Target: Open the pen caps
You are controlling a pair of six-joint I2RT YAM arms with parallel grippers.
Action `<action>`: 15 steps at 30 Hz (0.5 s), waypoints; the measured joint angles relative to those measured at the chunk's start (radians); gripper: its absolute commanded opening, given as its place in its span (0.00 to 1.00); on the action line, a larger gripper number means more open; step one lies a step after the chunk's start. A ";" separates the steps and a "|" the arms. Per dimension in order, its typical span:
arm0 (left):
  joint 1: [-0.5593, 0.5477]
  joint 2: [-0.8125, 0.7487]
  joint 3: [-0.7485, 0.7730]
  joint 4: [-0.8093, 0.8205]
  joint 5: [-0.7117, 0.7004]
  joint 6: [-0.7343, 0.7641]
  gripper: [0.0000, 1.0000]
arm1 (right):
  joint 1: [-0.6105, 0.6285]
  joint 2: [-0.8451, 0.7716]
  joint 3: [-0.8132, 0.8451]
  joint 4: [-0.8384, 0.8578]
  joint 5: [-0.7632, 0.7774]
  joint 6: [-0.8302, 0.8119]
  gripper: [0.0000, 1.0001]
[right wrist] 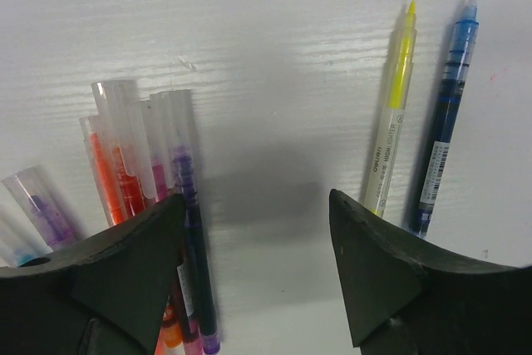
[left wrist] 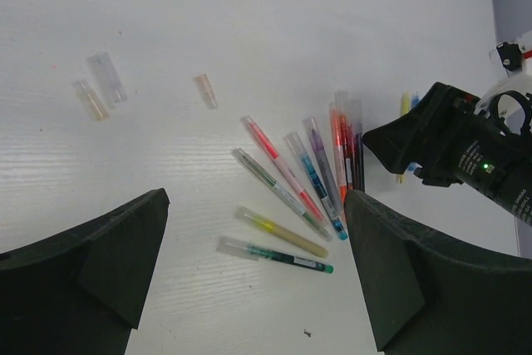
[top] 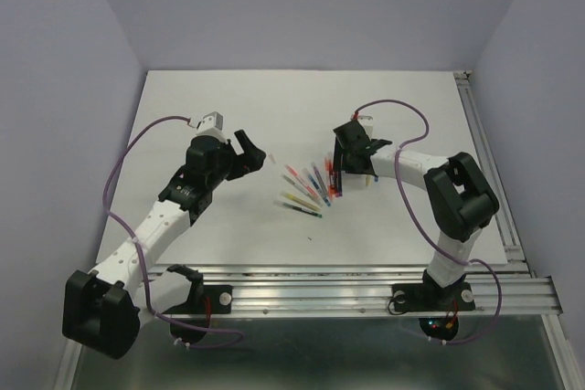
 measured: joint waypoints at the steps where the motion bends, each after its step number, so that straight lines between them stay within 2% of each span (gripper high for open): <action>1: 0.000 0.003 0.000 0.000 0.000 0.000 0.99 | 0.000 0.000 0.000 0.005 0.000 0.000 0.75; 15: 0.000 0.015 0.000 0.000 0.005 0.008 0.99 | 0.000 0.024 0.013 0.018 -0.011 -0.003 0.71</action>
